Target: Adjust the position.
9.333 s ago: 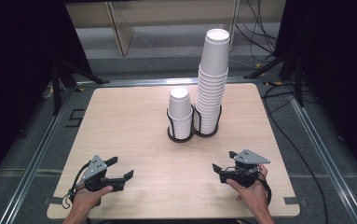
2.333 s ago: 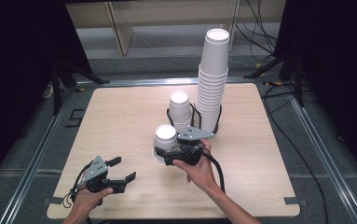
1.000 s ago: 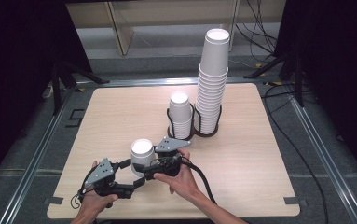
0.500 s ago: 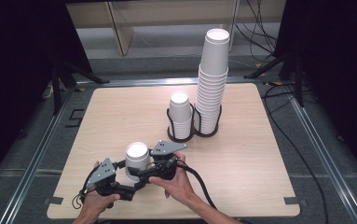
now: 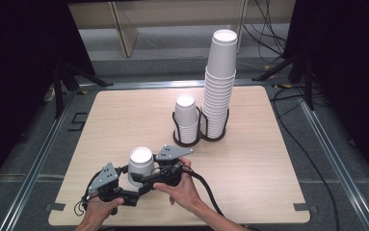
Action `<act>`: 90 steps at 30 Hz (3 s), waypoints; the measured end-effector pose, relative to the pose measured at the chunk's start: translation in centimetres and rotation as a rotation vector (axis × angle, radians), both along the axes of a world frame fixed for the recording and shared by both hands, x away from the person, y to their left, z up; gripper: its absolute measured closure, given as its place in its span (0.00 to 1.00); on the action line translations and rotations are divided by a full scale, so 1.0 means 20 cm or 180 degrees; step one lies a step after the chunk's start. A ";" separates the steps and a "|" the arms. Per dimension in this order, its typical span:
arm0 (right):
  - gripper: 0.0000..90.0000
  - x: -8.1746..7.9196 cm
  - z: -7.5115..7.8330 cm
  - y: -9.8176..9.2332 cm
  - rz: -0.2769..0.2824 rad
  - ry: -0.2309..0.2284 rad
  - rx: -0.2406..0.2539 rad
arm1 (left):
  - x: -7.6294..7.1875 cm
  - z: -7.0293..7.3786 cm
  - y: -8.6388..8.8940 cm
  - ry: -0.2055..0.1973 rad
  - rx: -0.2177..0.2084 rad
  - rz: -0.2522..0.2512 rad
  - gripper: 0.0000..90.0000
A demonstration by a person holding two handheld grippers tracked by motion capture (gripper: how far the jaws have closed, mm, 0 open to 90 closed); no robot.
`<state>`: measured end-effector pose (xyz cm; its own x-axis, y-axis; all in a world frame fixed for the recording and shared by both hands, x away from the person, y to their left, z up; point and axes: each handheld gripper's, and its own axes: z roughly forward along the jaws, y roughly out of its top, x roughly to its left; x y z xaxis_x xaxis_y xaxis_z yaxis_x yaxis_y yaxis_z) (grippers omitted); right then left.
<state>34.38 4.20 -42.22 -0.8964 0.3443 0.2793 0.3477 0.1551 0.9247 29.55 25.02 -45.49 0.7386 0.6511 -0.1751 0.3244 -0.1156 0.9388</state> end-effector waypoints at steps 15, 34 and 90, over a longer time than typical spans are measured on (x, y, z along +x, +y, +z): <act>0.17 0.03 0.08 -0.04 0.0189 -0.0033 -0.0229 | -0.01 0.01 0.00 -0.0151 0.0149 -0.0193 0.09; 0.18 0.06 0.20 -0.10 0.0804 -0.0038 -0.0956 | -0.04 0.00 -0.03 -0.0269 0.0596 -0.0559 0.11; 0.26 0.11 0.23 -0.18 0.0785 0.0241 -0.0282 | -0.02 0.02 0.01 -0.0304 0.0032 -0.0220 0.10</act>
<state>36.54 0.53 -37.54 -0.9339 0.1441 0.3272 0.3569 0.3229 0.8766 29.08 25.22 -45.02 0.7948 0.5993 -0.0955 0.2244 -0.1441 0.9638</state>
